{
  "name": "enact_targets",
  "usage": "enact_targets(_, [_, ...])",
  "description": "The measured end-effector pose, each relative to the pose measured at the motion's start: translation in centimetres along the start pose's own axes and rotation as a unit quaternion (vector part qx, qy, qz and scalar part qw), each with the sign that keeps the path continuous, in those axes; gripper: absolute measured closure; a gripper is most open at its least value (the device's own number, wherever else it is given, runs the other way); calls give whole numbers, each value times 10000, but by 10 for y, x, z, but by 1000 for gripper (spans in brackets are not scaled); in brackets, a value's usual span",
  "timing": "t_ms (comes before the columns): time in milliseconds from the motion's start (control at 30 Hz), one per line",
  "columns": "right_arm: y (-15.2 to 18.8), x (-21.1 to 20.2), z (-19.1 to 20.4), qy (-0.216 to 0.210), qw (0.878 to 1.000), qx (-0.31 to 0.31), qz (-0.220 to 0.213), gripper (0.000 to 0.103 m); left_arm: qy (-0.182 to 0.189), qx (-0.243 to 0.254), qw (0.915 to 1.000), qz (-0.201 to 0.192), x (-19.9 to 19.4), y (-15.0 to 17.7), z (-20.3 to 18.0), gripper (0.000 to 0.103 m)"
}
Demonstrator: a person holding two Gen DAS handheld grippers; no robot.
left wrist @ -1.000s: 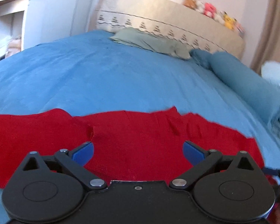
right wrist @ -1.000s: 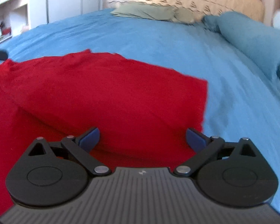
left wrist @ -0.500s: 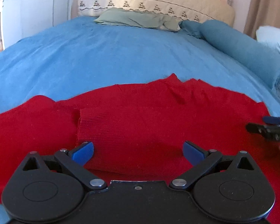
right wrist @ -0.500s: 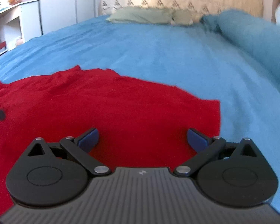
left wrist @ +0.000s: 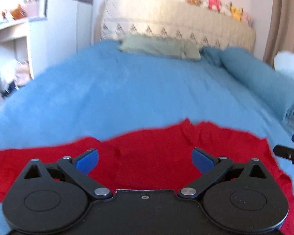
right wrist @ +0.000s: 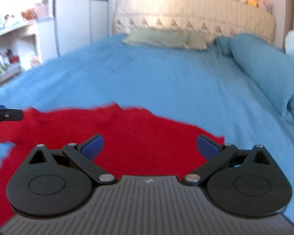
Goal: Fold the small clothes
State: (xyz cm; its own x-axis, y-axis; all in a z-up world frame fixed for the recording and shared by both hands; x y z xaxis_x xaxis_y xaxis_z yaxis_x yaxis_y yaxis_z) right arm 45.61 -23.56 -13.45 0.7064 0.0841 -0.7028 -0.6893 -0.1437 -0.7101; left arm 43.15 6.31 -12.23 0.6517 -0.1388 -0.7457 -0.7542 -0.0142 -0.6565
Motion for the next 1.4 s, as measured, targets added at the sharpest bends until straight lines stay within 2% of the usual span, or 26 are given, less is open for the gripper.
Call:
enact_targets(233, [-22,-87,84,-442,9977,-407,-322,0,-398,-521,9970,-414,-108,1,63,0])
enact_targets(367, [-19,-108,134,-637,9964,-480,-277,0,-663,-943,9920,-513,-137,19,125,0])
enact_targets(500, [-4,-118,186,-791,9947,-647,-103,0,-751,-1589,9833,-481,-141,50,199,0])
enact_targets(700, [17,-107,263,-972,9899,-1015,196,0,-778,-2646,9604,-386,-109,88,308,4])
enact_targets(833, [23,-96,292,-918,9888,-1138,314,0,-613,-3080,9488,-332,-77,101,356,18])
enact_targets(900, [23,-89,298,-907,9889,-1127,344,0,-574,-3235,9441,-265,-61,106,372,22])
enact_targets(967, [22,-83,304,-951,9888,-1081,386,0,-510,-3346,9408,-200,-47,112,383,30])
enact_targets(1167, [18,-65,305,-903,9901,-992,407,0,-590,-3180,9457,-327,-31,103,391,40])
enact_targets(1200, [16,-62,305,-911,9905,-944,416,0,-624,-3180,9454,-333,-28,101,392,47])
enact_targets(1233, [17,-59,303,-933,9908,-884,429,0,-678,-3189,9448,-327,-26,100,393,60])
enact_targets(1267, [18,-56,302,-936,9911,-832,453,0,-744,-3210,9437,-304,-24,100,395,81])
enact_targets(1300, [18,-53,299,-930,9914,-782,475,0,-825,-3252,9417,-255,-23,101,397,93])
enact_targets(1400, [23,-42,290,-936,9919,-628,579,0,-862,-3326,9388,-251,-20,101,400,96])
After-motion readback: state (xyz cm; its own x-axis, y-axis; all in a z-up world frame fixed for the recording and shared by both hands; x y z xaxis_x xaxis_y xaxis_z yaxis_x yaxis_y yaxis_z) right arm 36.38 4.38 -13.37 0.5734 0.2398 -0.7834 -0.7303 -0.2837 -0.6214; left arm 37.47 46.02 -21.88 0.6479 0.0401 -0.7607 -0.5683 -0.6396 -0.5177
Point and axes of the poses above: each gripper's, at about its wrist camera, not at the fingertips, and x roughly the way its jaws point, z to its left, y to its underside, the point moved 10 cm from there along x, roughly the way its jaws point, and after that the axes turned 14 degrees about z, right-handed, at the moved point
